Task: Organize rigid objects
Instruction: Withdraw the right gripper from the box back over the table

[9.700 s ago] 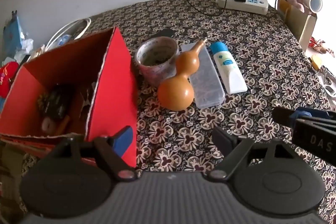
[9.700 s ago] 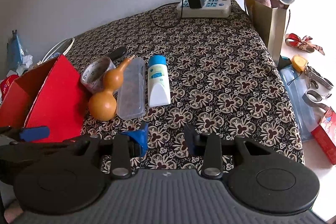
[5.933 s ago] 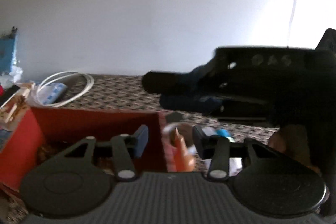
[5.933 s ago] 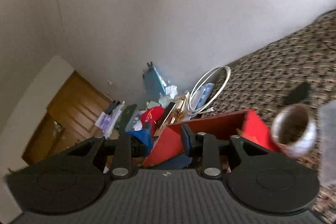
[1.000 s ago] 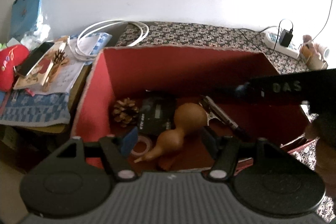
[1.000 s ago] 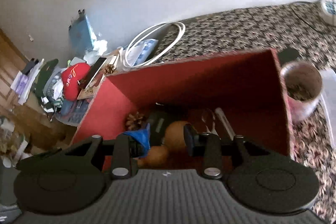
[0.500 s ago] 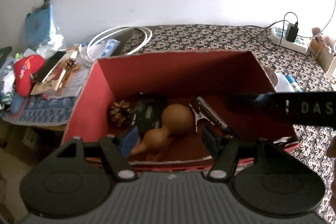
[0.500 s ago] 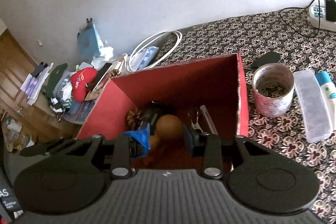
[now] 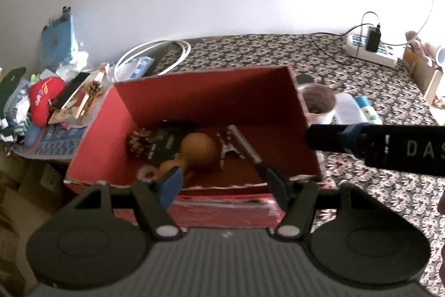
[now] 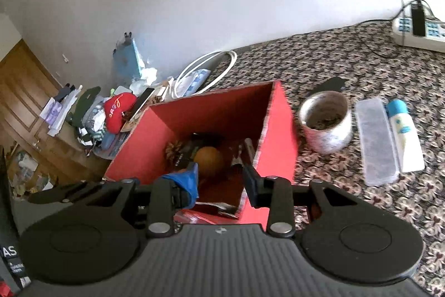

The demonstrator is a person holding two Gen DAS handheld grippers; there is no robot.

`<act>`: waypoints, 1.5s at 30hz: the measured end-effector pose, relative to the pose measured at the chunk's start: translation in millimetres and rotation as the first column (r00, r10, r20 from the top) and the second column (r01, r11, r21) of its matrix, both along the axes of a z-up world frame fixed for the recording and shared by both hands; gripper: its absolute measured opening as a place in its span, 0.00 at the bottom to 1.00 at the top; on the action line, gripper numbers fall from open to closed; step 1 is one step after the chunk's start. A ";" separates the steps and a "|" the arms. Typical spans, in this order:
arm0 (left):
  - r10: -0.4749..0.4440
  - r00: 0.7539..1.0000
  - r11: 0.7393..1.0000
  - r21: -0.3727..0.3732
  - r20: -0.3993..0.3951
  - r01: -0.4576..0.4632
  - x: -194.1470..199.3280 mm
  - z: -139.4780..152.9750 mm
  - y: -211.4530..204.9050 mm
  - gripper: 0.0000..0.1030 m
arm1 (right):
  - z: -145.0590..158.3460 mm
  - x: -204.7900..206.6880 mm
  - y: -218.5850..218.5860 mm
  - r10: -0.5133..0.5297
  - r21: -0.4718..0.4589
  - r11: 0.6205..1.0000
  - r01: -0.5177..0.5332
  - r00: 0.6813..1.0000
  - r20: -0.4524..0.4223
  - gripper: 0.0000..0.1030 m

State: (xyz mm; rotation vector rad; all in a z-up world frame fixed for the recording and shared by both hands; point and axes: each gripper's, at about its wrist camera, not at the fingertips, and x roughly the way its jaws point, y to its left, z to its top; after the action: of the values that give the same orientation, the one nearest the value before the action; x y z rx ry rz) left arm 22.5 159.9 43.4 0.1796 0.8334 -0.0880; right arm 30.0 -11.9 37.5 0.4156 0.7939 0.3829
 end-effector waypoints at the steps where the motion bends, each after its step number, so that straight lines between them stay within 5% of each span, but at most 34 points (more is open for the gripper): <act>1: -0.004 1.000 1.000 0.001 0.002 0.004 -1.5 0.5 -5.2 0.65 | -0.2 -2.3 -5.3 -0.004 0.000 1.000 0.004 1.000 -0.001 0.19; 26: -0.184 0.981 0.982 0.022 -0.062 0.185 -20.6 -16.1 -131.6 0.65 | -23.9 -45.9 -119.3 -0.178 0.019 0.984 0.180 0.982 -0.070 0.19; 45: -0.239 0.957 0.970 0.015 -0.166 0.244 -19.6 -66.6 -168.2 0.65 | -63.0 -53.9 -161.1 -0.219 0.007 0.975 0.223 0.960 -0.172 0.19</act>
State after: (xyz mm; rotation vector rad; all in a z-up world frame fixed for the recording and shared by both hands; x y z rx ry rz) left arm 2.9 -8.3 -23.2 0.3106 0.9743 -0.3218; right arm -23.9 -173.0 -25.5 0.5616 0.8995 0.1501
